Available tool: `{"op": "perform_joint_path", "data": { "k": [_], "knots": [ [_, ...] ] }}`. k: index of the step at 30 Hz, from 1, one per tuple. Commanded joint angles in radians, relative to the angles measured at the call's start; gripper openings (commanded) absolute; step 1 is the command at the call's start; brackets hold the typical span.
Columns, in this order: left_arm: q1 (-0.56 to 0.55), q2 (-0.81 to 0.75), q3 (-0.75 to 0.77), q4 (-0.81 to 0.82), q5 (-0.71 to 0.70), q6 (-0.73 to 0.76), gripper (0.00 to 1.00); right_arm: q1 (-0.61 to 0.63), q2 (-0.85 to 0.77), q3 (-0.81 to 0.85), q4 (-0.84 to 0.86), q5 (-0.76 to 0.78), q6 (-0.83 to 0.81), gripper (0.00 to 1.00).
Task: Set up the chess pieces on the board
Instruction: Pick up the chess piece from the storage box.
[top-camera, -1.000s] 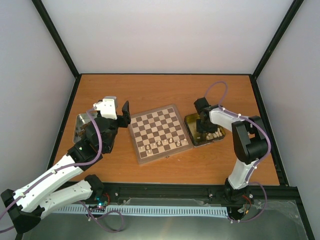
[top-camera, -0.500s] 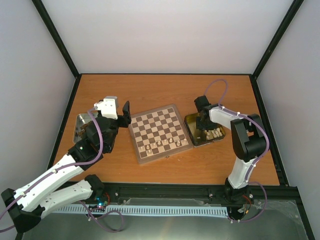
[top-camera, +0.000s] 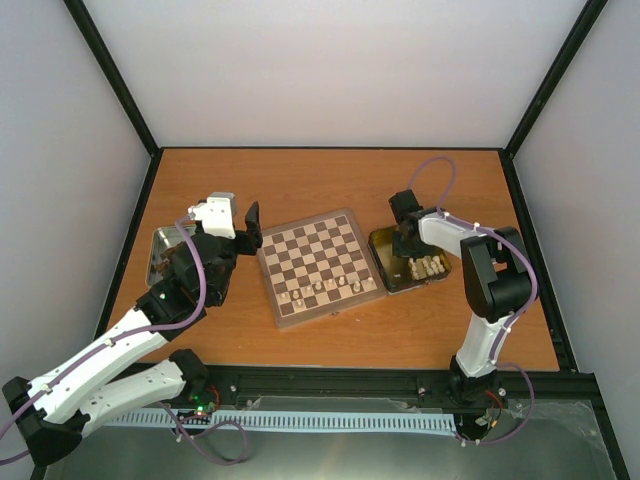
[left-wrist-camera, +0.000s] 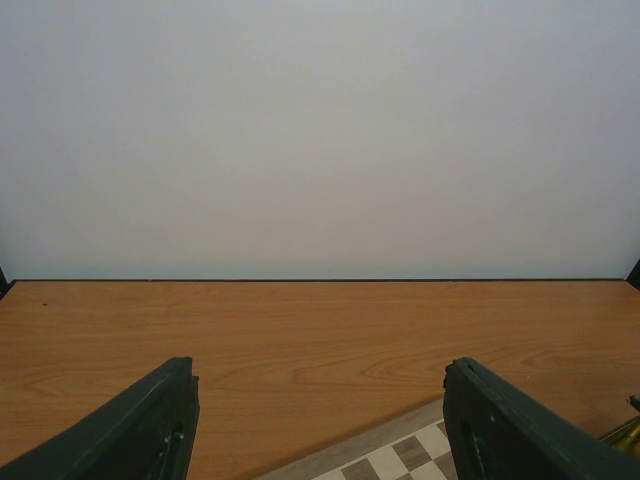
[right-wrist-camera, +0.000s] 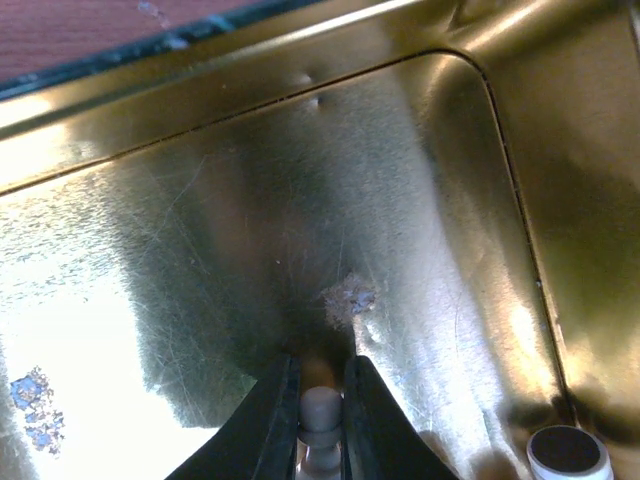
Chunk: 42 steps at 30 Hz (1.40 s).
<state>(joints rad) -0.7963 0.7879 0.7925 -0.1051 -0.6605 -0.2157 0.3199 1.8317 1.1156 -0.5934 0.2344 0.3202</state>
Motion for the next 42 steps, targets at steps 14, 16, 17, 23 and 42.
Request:
{"op": "perform_joint_path", "data": {
  "k": [14, 16, 17, 23, 42],
  "knots": [
    [0.006, 0.075, 0.015, 0.014, 0.165, 0.022, 0.69, -0.012, -0.226, -0.117, 0.252, -0.022, 0.151, 0.11],
    [0.006, 0.103, 0.025, 0.015, 0.248, 0.03, 0.7, -0.012, -0.271, -0.141, 0.27, -0.026, 0.196, 0.11],
    [0.007, 0.121, 0.03, 0.015, 0.297, 0.034, 0.72, -0.012, -0.294, -0.153, 0.279, -0.035, 0.22, 0.11],
    [0.007, 0.233, 0.069, 0.023, 0.574, -0.008, 0.77, -0.012, -0.485, -0.246, 0.34, -0.131, 0.394, 0.12],
    [0.006, 0.501, 0.049, 0.223, 0.992, -0.375, 0.79, 0.102, -0.72, -0.468, 0.59, -0.476, 0.994, 0.12]
  ]
}}
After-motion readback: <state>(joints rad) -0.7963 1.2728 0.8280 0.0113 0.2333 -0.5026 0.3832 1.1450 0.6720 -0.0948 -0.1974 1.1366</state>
